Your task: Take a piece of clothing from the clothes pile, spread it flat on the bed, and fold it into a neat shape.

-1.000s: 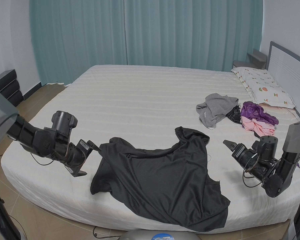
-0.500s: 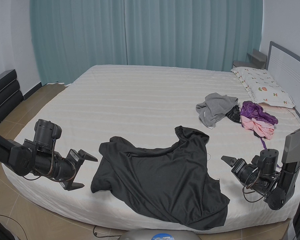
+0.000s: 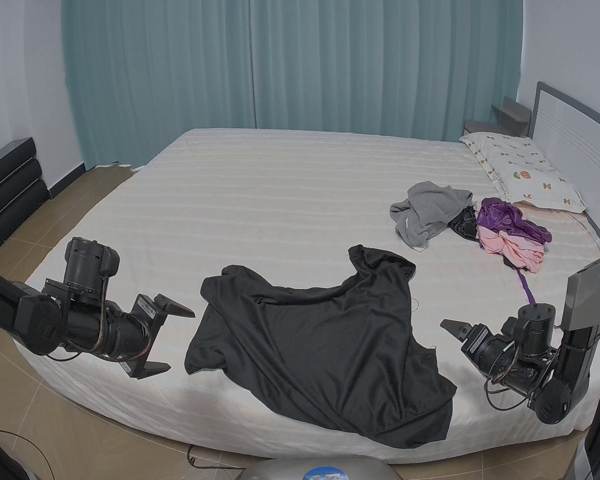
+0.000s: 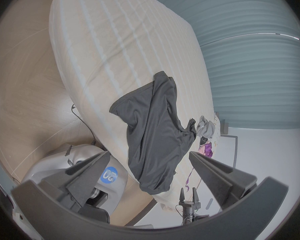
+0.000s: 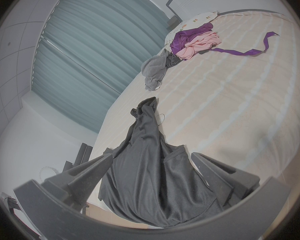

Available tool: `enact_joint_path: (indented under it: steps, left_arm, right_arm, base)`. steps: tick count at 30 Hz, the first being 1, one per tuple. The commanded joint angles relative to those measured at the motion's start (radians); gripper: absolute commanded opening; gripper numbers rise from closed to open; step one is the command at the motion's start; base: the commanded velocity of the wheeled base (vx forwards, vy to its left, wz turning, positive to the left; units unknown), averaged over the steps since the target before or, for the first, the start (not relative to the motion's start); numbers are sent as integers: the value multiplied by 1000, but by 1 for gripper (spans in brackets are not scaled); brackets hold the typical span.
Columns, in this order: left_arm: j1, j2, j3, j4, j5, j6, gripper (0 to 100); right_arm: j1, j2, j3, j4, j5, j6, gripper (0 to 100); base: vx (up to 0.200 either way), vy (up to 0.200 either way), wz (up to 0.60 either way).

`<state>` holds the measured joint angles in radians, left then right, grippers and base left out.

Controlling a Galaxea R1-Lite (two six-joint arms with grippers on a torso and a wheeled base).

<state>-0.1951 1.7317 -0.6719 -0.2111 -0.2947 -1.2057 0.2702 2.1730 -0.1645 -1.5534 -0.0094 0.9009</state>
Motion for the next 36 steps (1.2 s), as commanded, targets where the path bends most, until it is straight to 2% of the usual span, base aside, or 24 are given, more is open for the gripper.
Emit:
enact_joint_path:
  steps: [1,14,26,32,36]
  left_arm:
    - [8,3,2,-1,-24,-3,100]
    - [28,37,-2,-2,-38,11,100]
    - [2,62,5,-1,-29,17,100]
    - [-38,77,26,-2,-23,17,100]
    - [-67,108,23,-4,9,17,100]
  right_arm:
    - [4,5,2,-13,0,-2,100]
    - [-3,34,-1,-13,2,-3,100]
    - [-3,34,-1,-11,2,-3,100]
    - [0,33,0,-13,2,-3,100]
    - [0,31,2,-13,2,-3,100]
  base:
    - [0,200,0]
    - [0,200,0]
    - [0,0,0]
    - [-200,200,0]
    - [-150,150,0]
